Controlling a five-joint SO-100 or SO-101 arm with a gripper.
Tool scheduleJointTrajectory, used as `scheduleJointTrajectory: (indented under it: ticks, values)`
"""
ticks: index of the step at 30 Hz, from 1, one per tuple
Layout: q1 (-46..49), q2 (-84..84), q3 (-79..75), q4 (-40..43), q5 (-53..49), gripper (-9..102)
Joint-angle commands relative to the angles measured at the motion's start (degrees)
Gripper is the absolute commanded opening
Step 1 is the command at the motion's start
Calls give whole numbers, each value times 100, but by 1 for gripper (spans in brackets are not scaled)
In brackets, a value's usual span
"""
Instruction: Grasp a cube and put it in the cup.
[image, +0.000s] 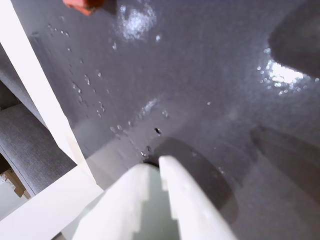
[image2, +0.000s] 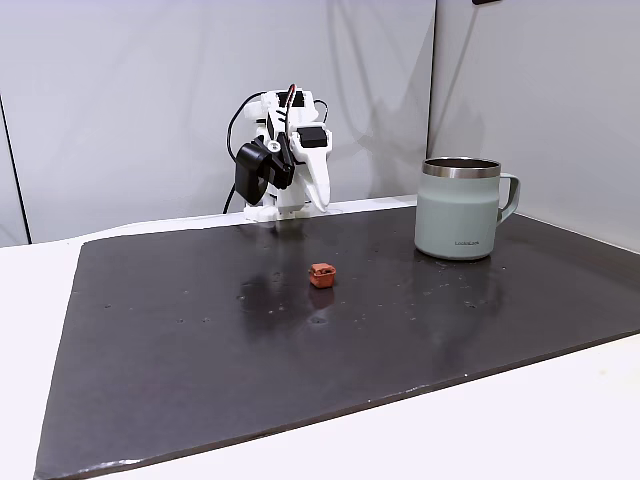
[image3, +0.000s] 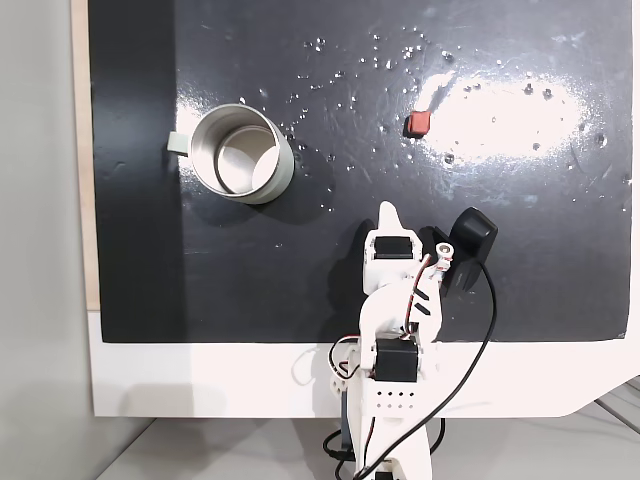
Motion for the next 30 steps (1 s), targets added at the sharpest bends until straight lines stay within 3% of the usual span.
scheduleJointTrajectory:
  ticks: [1,21,30]
  values:
    - [-18,53,-44,-167,70,0]
    - [-9,62,-70,-141,0,0]
    - [-70,-202,-1485,536,-308,0]
